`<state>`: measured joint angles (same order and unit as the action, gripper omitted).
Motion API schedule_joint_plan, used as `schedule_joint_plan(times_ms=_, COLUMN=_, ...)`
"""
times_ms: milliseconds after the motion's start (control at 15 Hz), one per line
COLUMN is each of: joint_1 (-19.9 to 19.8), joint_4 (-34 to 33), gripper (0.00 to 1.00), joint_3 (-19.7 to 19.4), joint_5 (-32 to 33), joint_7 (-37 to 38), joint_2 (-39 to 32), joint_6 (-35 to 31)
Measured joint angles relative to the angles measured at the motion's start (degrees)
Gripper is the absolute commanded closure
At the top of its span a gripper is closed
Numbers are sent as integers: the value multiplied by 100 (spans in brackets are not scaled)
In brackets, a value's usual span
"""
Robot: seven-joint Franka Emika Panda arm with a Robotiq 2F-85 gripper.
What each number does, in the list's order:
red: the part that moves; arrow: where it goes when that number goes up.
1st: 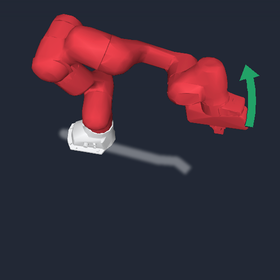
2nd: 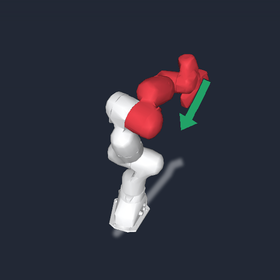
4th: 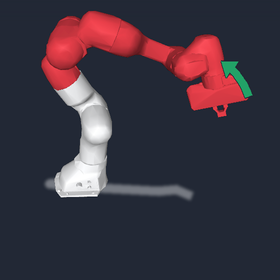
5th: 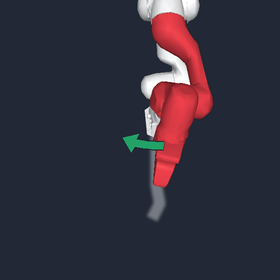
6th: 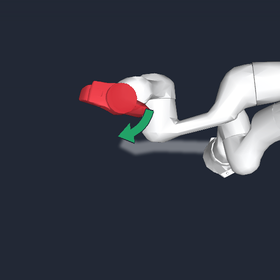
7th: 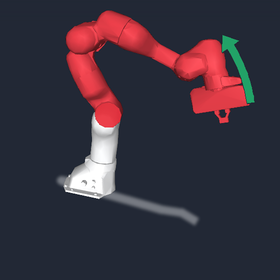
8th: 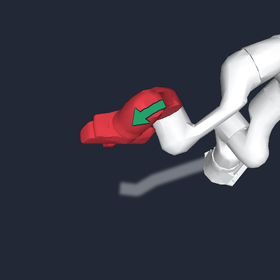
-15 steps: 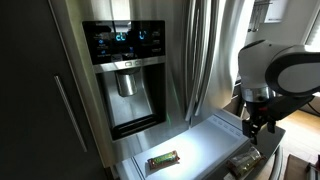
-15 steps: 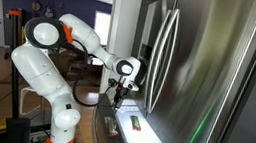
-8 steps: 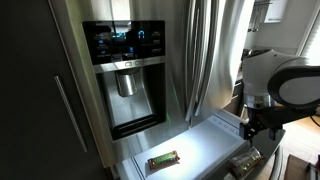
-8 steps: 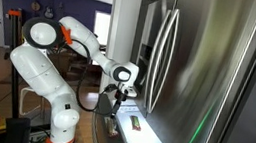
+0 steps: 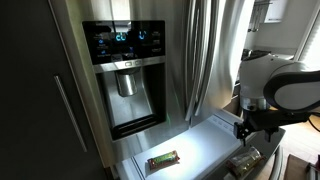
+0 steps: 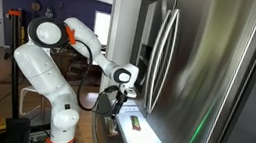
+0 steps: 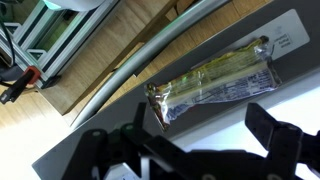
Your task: Pick up the brown packet and put it in the open part of the refrigerator
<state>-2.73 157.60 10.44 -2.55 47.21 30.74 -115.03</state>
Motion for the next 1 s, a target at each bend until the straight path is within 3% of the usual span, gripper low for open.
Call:
schedule_joint_plan(times_ms=267, joint_1=100, joint_4=-23, gripper=0, joint_3=1, joint_5=234, joint_7=-580, joint_2=-14, joint_6=-90)
schedule_joint_plan(times_ms=733, joint_1=383, joint_4=-16, gripper=0, joint_3=-6, joint_5=344, joint_7=-2400, joint_2=-496, joint_6=-936)
schedule_joint_plan(times_ms=1000, joint_1=583, joint_4=-17, gripper=0, joint_3=-91, joint_5=343, joint_7=-3525, joint_2=-806, joint_6=-1085)
